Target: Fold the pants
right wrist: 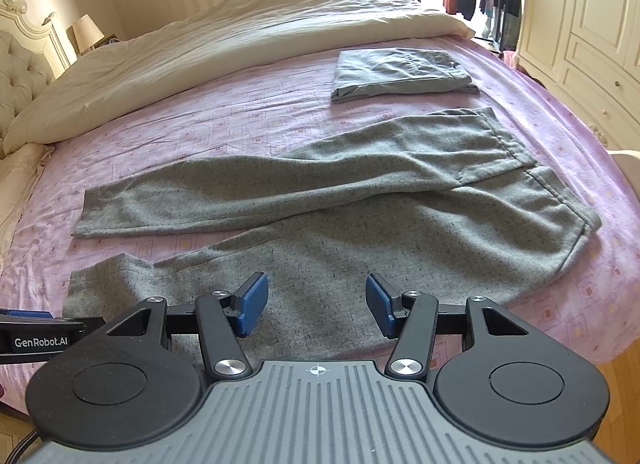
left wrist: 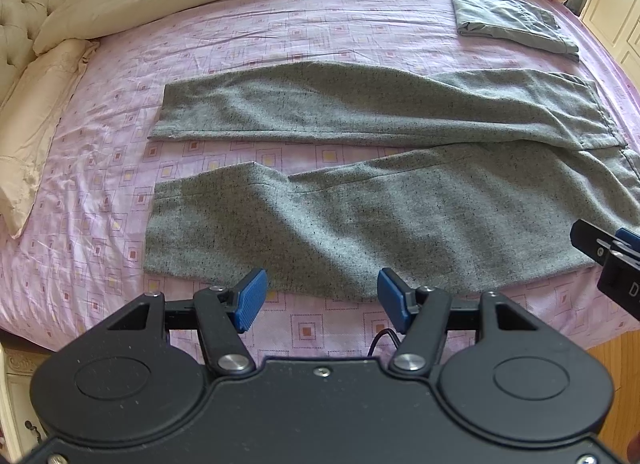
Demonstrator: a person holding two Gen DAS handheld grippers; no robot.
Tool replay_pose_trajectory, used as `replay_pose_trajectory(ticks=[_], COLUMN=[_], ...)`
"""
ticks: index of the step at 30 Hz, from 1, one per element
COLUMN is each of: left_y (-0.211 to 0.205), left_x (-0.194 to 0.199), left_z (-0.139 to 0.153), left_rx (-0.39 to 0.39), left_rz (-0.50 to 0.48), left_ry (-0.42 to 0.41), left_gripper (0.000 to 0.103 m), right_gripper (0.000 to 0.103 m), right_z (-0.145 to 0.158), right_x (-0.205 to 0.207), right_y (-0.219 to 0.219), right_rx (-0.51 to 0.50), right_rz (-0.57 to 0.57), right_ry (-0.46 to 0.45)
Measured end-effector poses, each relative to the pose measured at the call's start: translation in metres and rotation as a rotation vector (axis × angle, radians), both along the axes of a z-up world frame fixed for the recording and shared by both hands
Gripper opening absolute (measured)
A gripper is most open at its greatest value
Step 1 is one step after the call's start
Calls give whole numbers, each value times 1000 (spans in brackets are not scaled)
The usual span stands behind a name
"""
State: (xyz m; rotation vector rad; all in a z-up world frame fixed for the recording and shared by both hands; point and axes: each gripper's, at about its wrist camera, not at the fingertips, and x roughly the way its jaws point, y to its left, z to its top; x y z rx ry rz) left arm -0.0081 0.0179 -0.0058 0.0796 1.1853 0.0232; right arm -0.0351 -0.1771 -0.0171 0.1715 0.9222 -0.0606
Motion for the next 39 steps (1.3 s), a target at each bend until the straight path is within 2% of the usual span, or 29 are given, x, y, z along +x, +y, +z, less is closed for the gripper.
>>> replay_pose_trajectory(ticks=[8, 19, 24, 31, 34, 37, 38, 39], left_y=[24, 126, 166, 198, 209, 215, 216, 217], left_x=[-3, -5, 9, 49, 68, 82, 85, 87], left_z=[-13, -59, -89, -122, -140, -158, -163, -166], left_rx=[25, 113, 159, 135, 116, 134, 138, 147], left_rz=[35, 159, 150, 90, 80, 74, 67, 62], left_ry=[-11, 9, 32, 37, 50, 61, 63, 52], left_gripper=[65, 65, 65, 66, 70, 72, 74, 84], right_gripper=[53, 53, 53, 53, 53, 53, 53, 53], right_z=[-5, -23, -26, -28, -28, -27, -27, -27], right_x=[2, 9, 15, 30, 35, 38, 39, 39], right_y=[8, 50, 78, 120, 135, 146, 148, 151], right_rx=[7, 25, 5, -26, -31, -33, -36, -39], right_rz=[18, 89, 116, 145, 143, 136, 132, 126], right_ry=[17, 84, 111, 137, 142, 145, 148, 152])
